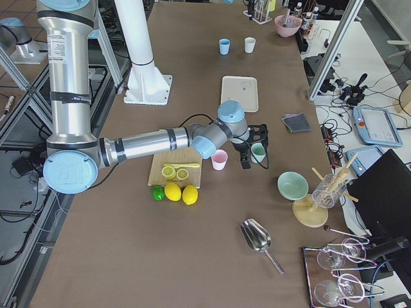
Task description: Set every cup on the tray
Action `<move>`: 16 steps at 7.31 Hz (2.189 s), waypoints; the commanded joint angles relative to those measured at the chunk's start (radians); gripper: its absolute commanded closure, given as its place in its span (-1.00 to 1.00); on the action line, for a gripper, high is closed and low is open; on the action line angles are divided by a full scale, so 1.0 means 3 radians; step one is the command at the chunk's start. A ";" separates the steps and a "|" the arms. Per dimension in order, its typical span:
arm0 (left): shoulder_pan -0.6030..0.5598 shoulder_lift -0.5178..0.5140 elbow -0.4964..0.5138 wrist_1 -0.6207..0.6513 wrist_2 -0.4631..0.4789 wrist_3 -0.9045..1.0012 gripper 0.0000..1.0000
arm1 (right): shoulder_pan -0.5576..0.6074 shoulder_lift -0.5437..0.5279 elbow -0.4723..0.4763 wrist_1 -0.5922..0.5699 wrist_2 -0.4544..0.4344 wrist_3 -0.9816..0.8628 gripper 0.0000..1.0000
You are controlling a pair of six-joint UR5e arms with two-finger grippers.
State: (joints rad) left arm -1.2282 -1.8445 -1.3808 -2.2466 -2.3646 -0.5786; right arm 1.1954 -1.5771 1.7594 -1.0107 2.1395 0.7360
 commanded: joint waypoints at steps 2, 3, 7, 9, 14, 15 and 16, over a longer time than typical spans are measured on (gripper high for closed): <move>0.0428 -0.0136 0.0262 -0.0350 0.0437 -0.0311 -0.81 | -0.0027 0.0006 0.0000 0.0010 -0.0029 0.0011 -1.00; 0.0473 -0.0136 0.0277 -0.0360 0.0442 -0.0306 -0.62 | -0.0027 0.0006 -0.0005 0.0010 -0.0029 0.0011 -1.00; 0.0586 -0.0136 0.0236 -0.0432 0.0442 -0.0341 1.00 | -0.0027 -0.0025 0.0000 0.0020 -0.0050 0.0011 -1.00; 0.0597 -0.0273 0.0064 -0.0386 0.0442 -0.0723 1.00 | -0.0027 -0.0030 0.0000 0.0030 -0.0040 0.0011 -1.00; 0.1409 -0.1208 -0.0173 0.0543 0.1060 -0.1594 1.00 | -0.0027 -0.0035 0.0011 0.0030 -0.0034 0.0011 -1.00; 0.1521 -0.1397 -0.0148 0.0788 0.1223 -0.1589 1.00 | -0.0027 -0.0040 0.0011 0.0030 -0.0034 0.0016 -1.00; 0.1588 -0.1556 -0.0102 0.0998 0.1285 -0.1589 1.00 | -0.0032 -0.0045 0.0011 0.0030 -0.0029 0.0011 -1.00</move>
State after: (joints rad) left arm -0.7847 -2.2486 -1.4238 -2.0294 -2.0151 -1.0539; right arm 1.1869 -1.5892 1.7625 -1.0017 2.1295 0.7402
